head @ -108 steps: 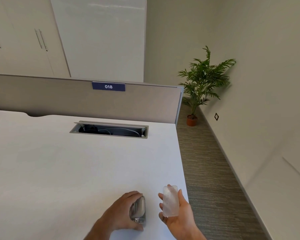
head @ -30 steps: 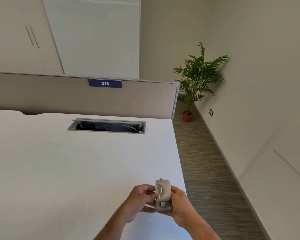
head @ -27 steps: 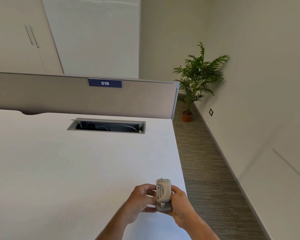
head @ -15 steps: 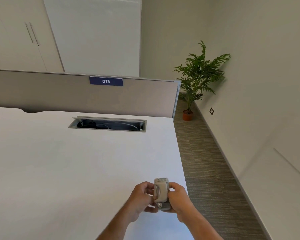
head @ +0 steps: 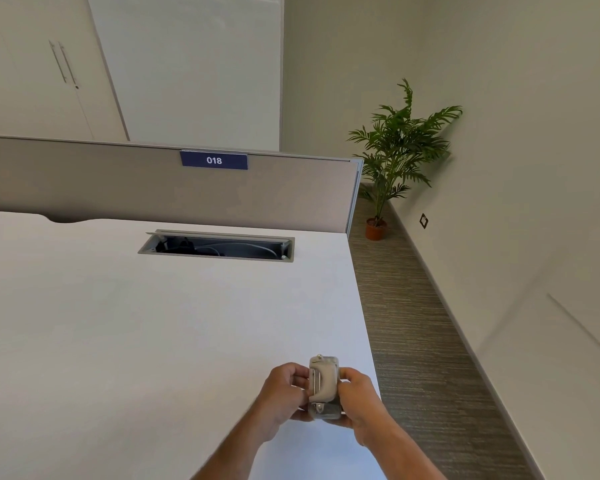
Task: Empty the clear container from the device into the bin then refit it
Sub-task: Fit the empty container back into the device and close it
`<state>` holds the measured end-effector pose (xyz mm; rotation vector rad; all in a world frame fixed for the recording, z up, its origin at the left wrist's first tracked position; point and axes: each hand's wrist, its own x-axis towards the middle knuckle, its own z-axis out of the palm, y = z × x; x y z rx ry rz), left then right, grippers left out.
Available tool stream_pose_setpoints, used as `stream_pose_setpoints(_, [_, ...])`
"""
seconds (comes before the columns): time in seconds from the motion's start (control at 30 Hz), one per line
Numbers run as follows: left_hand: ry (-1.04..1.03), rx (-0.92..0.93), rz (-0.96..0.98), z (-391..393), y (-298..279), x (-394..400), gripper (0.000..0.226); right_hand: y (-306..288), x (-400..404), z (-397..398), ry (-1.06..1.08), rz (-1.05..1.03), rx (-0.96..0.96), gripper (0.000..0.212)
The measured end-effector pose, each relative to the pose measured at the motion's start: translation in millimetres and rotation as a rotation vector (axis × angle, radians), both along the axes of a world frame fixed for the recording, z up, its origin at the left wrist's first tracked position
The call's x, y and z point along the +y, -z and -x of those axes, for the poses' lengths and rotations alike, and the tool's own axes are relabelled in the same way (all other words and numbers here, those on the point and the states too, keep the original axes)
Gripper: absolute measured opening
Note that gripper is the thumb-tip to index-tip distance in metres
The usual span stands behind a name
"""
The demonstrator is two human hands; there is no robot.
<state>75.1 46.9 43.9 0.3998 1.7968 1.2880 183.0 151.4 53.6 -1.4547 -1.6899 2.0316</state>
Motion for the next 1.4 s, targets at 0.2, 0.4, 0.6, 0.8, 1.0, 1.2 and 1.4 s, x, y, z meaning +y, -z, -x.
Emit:
stream_pose_setpoints(0.2, [0.001, 0.002, 0.045, 1, 0, 2, 0.03, 6, -2, -3, 0.008, 0.004, 0.014, 0.032])
stream_pose_setpoints(0.4, [-0.019, 0.021, 0.059, 1, 5, 2, 0.028, 7, -1, -2, -0.004, -0.026, 0.015, 0.031])
stream_pose_setpoints(0.6, [-0.042, -0.001, 0.045, 3, 12, -1, 0.024, 9, -4, -6, 0.031, -0.165, 0.005, 0.024])
stream_pose_setpoints(0.8, [-0.072, 0.003, 0.064, 9, 19, -7, 0.025, 4, -8, -3, 0.014, -0.302, 0.002, 0.025])
stream_pose_setpoints(1.0, [-0.012, 0.054, 0.065, 13, 28, -15, 0.026, 16, -8, 2, -0.008, -0.181, 0.009, 0.013])
stream_pose_setpoints(1.2, [0.141, 1.061, 0.238, 23, 46, -30, 0.024, 28, -8, -1, 0.037, -0.127, -0.02, 0.014])
stream_pose_setpoints(1.4, [0.272, 1.413, 0.385, 20, 56, -43, 0.054, 33, -11, -1, 0.034, -0.12, -0.031, 0.01])
